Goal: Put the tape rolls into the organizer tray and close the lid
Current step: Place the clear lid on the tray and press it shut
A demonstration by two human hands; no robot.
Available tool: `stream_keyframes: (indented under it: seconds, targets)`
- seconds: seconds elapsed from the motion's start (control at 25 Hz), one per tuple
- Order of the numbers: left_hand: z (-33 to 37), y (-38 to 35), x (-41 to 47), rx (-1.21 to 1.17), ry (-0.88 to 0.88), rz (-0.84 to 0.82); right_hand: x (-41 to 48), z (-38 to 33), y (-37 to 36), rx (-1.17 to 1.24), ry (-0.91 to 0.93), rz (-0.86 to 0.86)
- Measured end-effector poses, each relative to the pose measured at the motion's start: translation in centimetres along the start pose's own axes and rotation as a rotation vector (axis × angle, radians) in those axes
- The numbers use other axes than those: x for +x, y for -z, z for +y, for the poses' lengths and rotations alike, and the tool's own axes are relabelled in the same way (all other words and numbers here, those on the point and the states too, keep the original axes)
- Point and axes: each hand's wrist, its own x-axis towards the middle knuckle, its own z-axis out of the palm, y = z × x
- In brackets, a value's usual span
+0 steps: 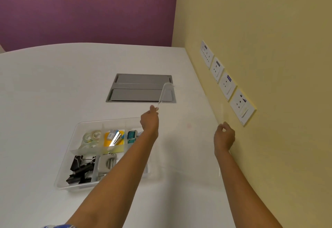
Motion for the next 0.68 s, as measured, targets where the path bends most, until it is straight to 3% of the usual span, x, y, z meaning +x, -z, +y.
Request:
stream_keyframes:
  seconds: [0.24,0.48,0.6,0.68]
  targets:
    - [4.5,5.8,2.1,-0.028,-0.118,-0.002,-4.6,-8.4,-3.5,0.511,-0.113,-0.052]
    - [6.5,12.5,5.0,-0.427,-0.016,-0.127,-8.4,-11.3,-6.9,1.084,-0.377,-0.157]
    - [6.7,15.6,6.5,-0.671,-0.057,-0.235,-9.5,-11.5,-8.3,1.218,-0.353,-0.303]
    - [6.7,17.2,7.6,-0.735,-0.041,-0.323,-9.7,-11.3,-9.0,1.114,-0.334,-0.419]
